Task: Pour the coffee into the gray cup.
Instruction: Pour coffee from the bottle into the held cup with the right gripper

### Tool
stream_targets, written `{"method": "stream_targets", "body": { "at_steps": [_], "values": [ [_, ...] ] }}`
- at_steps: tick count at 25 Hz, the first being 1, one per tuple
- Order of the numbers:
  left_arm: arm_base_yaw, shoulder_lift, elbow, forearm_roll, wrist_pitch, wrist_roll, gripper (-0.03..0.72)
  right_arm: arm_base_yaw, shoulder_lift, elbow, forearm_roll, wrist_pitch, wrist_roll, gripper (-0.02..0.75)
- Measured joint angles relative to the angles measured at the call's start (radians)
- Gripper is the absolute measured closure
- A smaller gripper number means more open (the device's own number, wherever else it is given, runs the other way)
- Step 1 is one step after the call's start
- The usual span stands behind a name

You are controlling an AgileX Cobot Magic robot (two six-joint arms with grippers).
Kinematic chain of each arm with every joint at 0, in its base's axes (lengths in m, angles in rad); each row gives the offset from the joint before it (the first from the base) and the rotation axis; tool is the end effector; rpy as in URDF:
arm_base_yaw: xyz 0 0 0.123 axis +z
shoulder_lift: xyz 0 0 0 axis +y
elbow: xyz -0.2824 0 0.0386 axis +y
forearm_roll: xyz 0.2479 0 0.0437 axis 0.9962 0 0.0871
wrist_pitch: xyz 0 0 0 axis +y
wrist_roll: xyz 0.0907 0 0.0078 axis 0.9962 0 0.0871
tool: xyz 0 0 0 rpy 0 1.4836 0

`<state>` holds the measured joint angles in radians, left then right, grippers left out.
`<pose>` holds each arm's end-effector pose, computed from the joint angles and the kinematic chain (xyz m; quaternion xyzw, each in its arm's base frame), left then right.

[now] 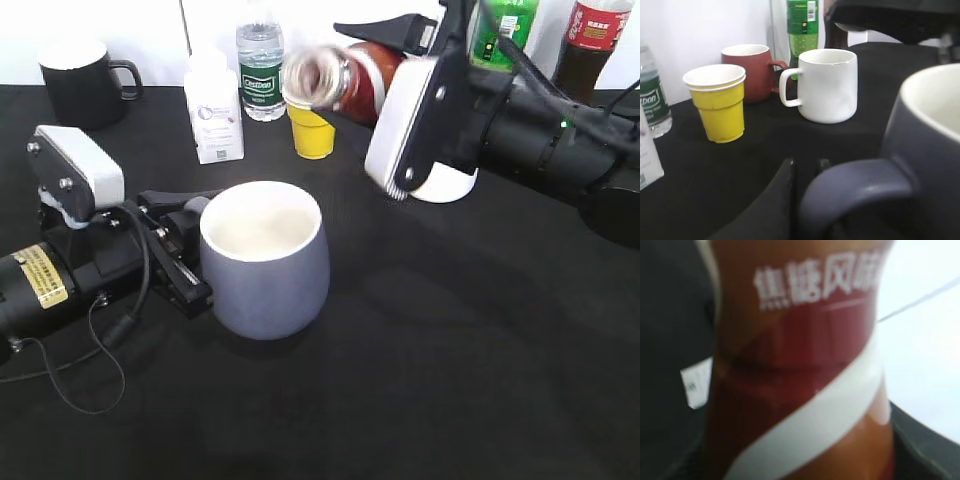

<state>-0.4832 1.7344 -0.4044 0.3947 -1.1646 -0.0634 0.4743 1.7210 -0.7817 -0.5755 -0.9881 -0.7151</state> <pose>0.2244 -0.1540 0.1557 0.3252 0.6668 -0.2564 0.6195 0.2863 0.1934 0.2263 -0.5861 0.3646 -0.0490 0.7219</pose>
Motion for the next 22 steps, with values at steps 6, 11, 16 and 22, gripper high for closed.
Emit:
{"method": "stream_targets", "body": {
  "at_steps": [6,11,16,22],
  "values": [
    [0.0,0.0,0.0,0.041,0.0,0.033,0.611,0.0,0.0,0.0,-0.041,-0.018,-0.17,0.21],
    [0.0,0.0,0.0,0.041,0.0,0.033,0.611,0.0,0.0,0.0,-0.057,-0.035,-0.191,0.21],
    [0.0,0.0,-0.001,0.041,-0.001,0.033,0.612,0.0,0.0,-0.001,-0.062,-0.036,-0.243,0.21],
    [0.0,0.0,-0.001,0.044,-0.001,0.033,0.612,0.0,0.0,-0.001,-0.063,-0.036,-0.264,0.21]
  ]
}}
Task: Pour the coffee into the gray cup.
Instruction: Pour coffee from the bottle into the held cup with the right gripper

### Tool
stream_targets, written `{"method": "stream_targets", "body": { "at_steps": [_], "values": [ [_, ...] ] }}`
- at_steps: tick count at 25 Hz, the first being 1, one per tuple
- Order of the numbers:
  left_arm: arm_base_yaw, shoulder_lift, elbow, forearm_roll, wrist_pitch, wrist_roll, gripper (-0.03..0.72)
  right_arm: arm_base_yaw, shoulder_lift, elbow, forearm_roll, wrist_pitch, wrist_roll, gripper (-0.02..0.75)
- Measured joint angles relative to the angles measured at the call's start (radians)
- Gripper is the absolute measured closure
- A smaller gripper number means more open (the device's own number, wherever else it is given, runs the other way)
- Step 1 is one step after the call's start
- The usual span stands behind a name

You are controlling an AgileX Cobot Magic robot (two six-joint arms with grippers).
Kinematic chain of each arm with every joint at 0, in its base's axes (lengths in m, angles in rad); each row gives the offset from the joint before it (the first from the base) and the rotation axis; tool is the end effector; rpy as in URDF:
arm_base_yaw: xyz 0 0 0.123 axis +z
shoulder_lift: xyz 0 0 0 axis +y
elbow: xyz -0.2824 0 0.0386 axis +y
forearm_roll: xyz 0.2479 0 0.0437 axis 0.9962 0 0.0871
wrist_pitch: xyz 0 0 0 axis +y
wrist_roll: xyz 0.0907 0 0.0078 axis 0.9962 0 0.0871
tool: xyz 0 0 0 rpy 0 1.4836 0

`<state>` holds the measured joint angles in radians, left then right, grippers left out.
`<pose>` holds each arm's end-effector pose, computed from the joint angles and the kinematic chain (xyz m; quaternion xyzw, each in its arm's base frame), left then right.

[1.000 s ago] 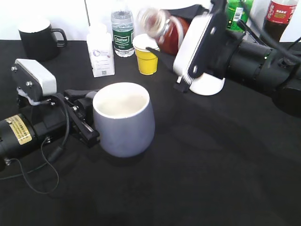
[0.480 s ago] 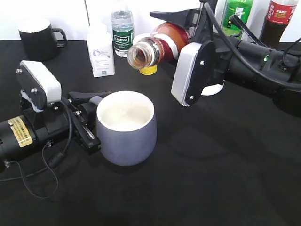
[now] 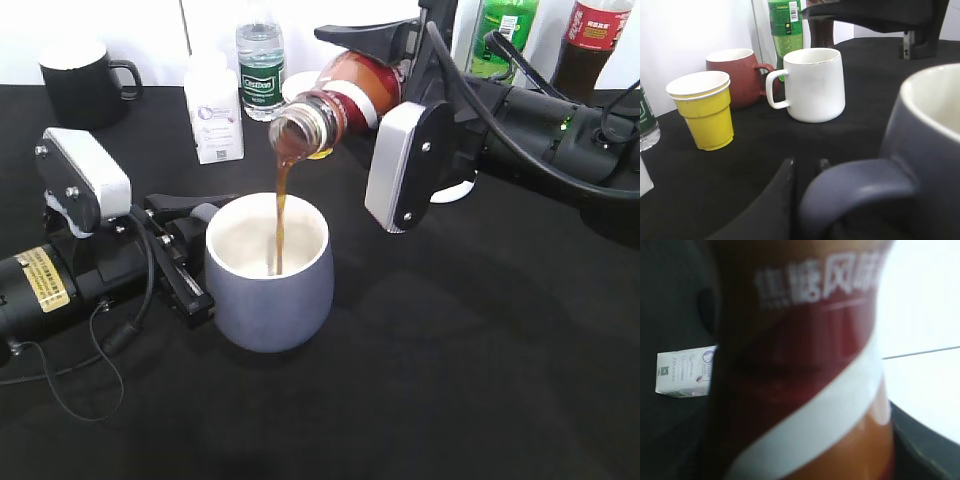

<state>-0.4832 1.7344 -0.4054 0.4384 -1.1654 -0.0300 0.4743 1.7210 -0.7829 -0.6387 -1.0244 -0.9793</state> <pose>0.2218 -0.1565 0.1555 0.3545 0.6531 -0.2538 0.6192 0.2817 0.1967 0.2279 -0.6377 0.2502 -0.1355 0.7158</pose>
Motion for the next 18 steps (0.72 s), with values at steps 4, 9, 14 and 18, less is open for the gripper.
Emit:
{"method": "stream_targets", "body": {
  "at_steps": [4,9,14,18],
  "values": [
    [0.0,0.0,0.0,0.001,0.0,0.003,0.612,0.0,0.0,0.0,0.018,0.0,-0.039,0.21],
    [0.0,0.0,0.0,0.032,0.0,0.003,0.612,0.0,0.0,0.0,0.06,0.0,-0.081,0.21],
    [0.0,0.0,0.0,0.033,0.0,0.003,0.612,0.0,0.0,0.0,0.066,0.0,-0.107,0.21],
    [0.0,0.0,0.0,0.032,0.001,0.003,0.612,0.0,0.0,0.0,0.066,0.0,-0.125,0.21]
  ]
}}
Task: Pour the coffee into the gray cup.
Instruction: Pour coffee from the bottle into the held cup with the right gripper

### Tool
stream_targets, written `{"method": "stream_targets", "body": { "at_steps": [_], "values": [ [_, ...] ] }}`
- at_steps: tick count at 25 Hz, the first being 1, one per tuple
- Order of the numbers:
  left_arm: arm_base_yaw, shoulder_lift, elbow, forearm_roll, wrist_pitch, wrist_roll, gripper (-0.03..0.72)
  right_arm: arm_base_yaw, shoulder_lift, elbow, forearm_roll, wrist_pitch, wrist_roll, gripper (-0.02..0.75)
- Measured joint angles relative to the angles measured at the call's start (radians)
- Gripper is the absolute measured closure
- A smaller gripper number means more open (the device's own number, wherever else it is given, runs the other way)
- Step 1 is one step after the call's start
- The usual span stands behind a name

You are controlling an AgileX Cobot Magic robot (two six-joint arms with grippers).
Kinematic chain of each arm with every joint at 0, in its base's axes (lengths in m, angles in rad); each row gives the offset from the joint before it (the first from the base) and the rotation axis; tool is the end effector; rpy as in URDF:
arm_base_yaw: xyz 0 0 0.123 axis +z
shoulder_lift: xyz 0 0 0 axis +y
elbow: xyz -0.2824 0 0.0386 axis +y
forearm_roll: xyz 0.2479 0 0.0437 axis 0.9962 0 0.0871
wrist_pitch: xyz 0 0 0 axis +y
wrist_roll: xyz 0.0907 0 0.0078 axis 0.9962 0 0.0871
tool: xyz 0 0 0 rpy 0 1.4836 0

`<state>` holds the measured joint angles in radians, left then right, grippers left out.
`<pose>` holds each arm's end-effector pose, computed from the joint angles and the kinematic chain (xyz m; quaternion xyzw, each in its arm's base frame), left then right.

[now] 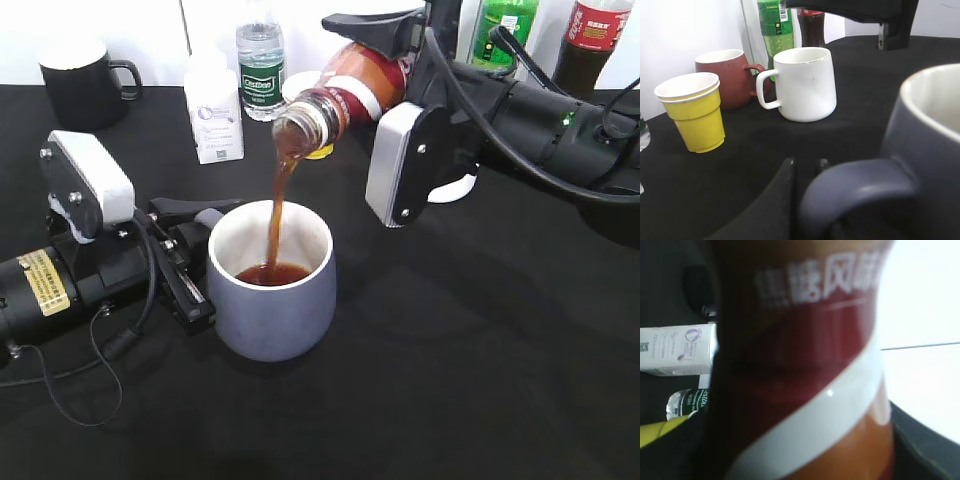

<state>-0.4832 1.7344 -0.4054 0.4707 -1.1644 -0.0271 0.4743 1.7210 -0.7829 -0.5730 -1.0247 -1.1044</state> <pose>0.2197 -0.1581 0.1550 0.3690 0.6470 -0.2582 0.6152 0.2855 0.1940 0.2298 -0.6346 0.2362 -0.1868 0.7117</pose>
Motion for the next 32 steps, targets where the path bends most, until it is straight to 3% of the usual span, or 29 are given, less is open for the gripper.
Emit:
{"method": "stream_targets", "body": {
  "at_steps": [32],
  "values": [
    [0.0,0.0,0.0,-0.025,0.007,0.004,0.612,0.0,0.0,0.0,0.002,-0.001,-0.04,0.21]
  ]
}}
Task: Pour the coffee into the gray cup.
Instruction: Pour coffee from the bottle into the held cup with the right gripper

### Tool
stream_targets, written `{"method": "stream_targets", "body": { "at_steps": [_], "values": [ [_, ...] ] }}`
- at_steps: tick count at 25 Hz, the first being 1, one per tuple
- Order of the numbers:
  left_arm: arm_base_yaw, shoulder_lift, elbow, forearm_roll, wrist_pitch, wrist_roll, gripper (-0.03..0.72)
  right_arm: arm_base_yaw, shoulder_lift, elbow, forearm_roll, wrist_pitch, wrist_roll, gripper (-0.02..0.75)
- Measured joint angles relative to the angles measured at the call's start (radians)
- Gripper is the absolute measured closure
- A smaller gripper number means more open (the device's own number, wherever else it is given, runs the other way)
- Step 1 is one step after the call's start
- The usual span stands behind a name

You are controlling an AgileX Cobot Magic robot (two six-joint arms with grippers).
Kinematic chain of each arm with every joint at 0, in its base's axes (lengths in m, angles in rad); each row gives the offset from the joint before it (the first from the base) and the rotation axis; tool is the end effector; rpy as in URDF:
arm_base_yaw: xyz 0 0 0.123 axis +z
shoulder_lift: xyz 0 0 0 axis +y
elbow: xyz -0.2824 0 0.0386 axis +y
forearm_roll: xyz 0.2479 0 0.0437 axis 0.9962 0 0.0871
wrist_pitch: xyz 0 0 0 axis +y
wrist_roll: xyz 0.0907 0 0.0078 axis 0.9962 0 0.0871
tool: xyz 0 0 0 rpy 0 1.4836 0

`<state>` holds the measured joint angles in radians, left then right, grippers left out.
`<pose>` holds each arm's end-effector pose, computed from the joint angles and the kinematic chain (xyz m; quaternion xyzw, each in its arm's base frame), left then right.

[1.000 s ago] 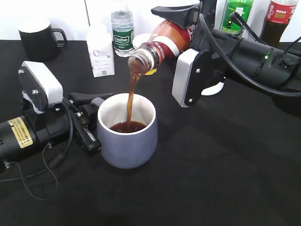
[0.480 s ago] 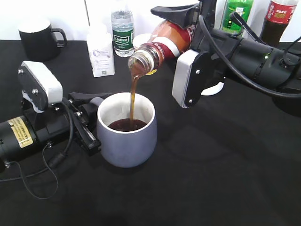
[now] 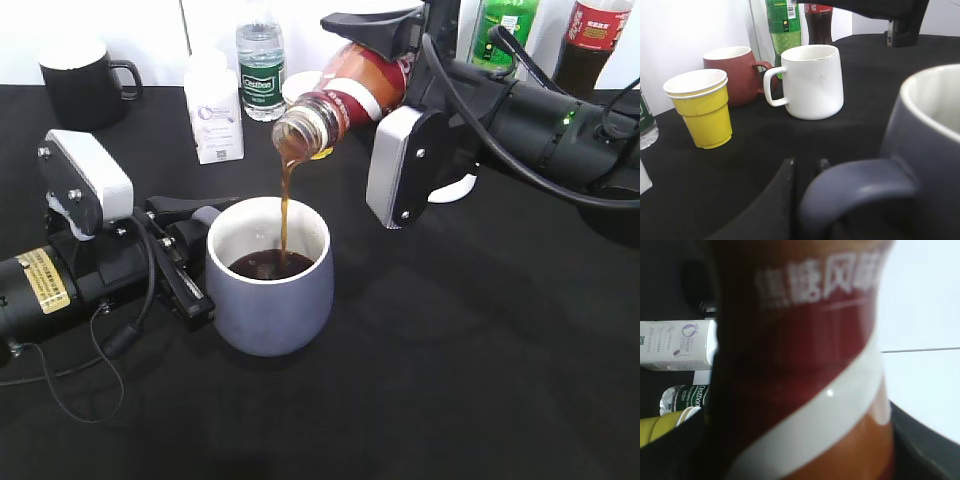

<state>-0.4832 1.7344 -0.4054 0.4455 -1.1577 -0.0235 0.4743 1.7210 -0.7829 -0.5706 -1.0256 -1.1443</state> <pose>0.2214 -0.1567 0.1547 0.3605 0.6531 -0.2515 0.6167 0.2857 0.1939 0.2299 -0.6383 0.2242 -0.2012 0.7084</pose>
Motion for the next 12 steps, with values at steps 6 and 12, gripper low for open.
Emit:
{"method": "stream_targets", "body": {
  "at_steps": [6,12],
  "values": [
    [0.0,0.0,0.0,0.0,0.007,0.0,0.612,0.0,0.0,0.0,0.001,-0.001,-0.003,0.21],
    [0.0,0.0,0.0,0.0,0.007,0.0,0.612,0.0,0.0,0.0,0.001,-0.002,-0.003,0.21]
  ]
}}
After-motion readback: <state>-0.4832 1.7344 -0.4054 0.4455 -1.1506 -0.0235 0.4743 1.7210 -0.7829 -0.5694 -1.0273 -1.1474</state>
